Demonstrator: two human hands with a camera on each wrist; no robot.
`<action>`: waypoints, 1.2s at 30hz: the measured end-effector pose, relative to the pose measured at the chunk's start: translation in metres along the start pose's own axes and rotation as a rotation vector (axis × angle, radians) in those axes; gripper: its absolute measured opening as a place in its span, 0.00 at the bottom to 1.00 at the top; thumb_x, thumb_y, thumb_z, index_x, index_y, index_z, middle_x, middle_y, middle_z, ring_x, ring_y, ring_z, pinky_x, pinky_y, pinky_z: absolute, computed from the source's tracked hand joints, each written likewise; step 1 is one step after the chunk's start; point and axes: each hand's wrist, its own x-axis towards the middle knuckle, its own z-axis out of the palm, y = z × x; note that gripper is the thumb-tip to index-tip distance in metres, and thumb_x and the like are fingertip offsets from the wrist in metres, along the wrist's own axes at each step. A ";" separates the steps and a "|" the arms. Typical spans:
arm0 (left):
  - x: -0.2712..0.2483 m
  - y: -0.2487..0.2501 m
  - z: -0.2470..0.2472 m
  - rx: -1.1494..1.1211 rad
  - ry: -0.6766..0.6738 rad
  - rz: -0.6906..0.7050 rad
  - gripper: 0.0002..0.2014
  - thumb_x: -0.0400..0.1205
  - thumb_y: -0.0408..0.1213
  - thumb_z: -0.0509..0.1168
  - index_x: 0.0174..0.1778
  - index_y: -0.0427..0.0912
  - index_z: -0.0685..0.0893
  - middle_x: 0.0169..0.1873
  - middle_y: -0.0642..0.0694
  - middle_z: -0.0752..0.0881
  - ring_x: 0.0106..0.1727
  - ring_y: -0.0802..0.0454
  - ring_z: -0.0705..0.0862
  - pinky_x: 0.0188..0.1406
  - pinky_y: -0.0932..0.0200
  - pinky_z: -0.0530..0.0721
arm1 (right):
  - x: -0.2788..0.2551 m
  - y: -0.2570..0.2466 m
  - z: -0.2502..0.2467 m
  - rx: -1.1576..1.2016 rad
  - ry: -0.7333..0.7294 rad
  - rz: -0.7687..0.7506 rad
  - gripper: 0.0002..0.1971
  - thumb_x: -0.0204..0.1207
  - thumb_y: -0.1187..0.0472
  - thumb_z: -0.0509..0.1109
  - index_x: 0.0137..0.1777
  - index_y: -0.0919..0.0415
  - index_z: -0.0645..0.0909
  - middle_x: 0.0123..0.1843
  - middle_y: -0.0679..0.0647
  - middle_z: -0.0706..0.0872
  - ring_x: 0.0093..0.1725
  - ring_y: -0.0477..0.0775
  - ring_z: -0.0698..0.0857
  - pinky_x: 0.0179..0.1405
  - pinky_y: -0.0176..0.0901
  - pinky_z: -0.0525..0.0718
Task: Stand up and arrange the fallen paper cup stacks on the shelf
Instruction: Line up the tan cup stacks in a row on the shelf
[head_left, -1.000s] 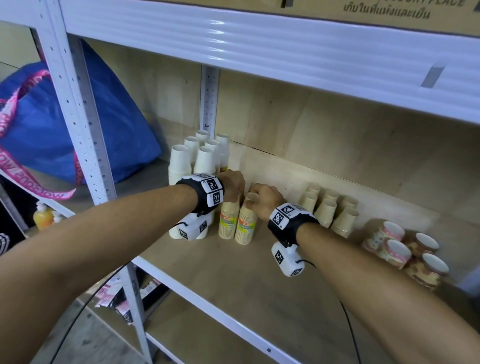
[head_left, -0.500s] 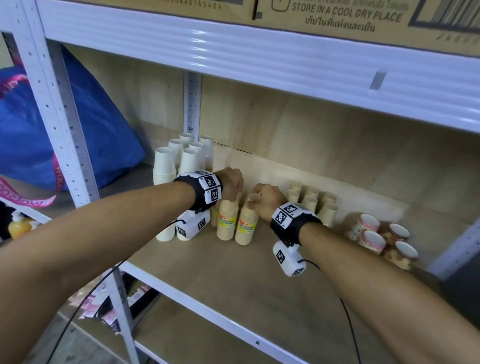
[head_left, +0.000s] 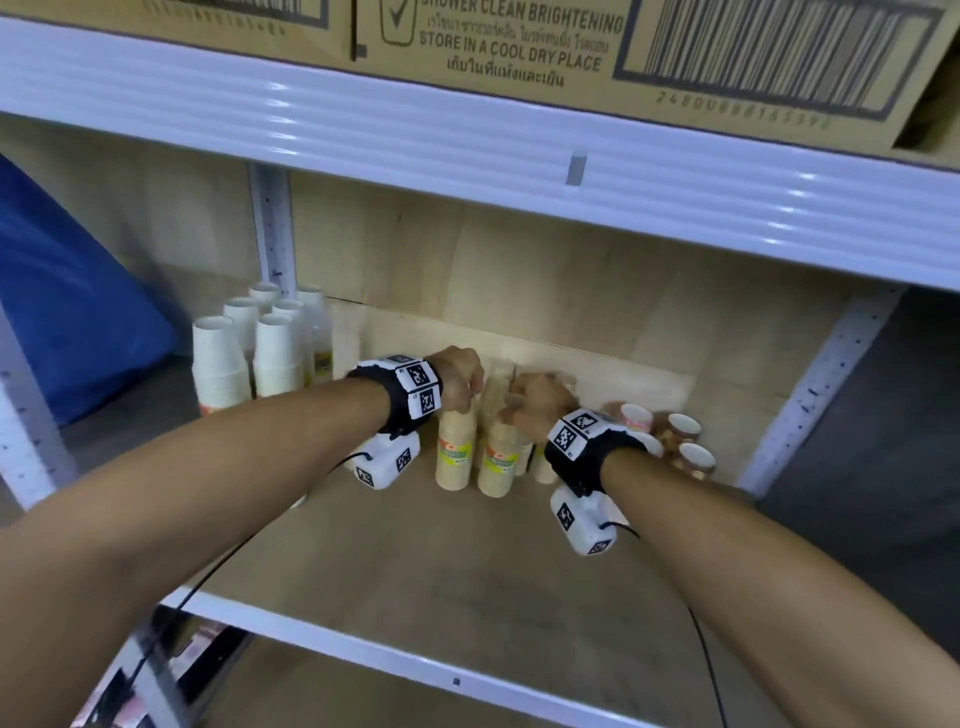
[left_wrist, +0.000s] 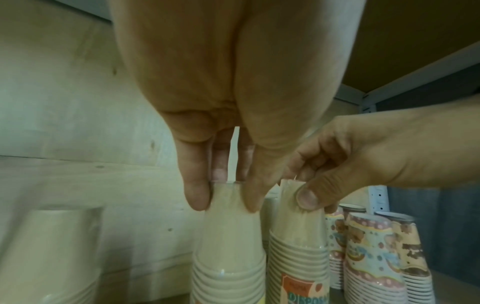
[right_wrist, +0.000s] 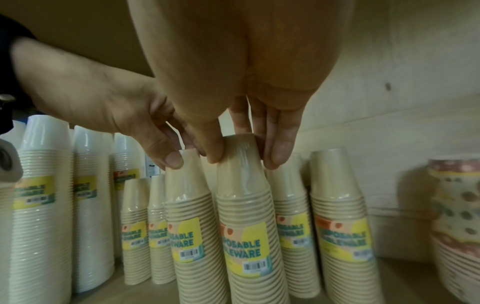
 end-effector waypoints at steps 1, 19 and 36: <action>0.003 0.005 0.002 -0.002 -0.001 0.012 0.19 0.79 0.31 0.72 0.66 0.39 0.84 0.63 0.43 0.84 0.61 0.45 0.84 0.50 0.61 0.80 | -0.002 0.004 -0.003 -0.003 0.002 0.004 0.04 0.73 0.58 0.73 0.41 0.54 0.80 0.44 0.52 0.85 0.47 0.57 0.86 0.38 0.41 0.78; 0.033 0.024 0.026 -0.080 -0.004 0.017 0.14 0.77 0.29 0.72 0.59 0.40 0.88 0.55 0.43 0.88 0.54 0.47 0.87 0.45 0.61 0.81 | -0.002 0.032 -0.006 -0.021 -0.023 0.028 0.05 0.76 0.60 0.69 0.43 0.54 0.75 0.46 0.52 0.81 0.49 0.55 0.82 0.41 0.41 0.74; 0.042 0.014 0.032 -0.140 0.009 0.040 0.14 0.77 0.32 0.74 0.59 0.43 0.87 0.57 0.44 0.87 0.56 0.47 0.86 0.51 0.57 0.84 | 0.005 0.028 0.003 -0.042 -0.017 -0.001 0.05 0.77 0.60 0.67 0.51 0.56 0.81 0.51 0.56 0.87 0.53 0.61 0.86 0.50 0.50 0.85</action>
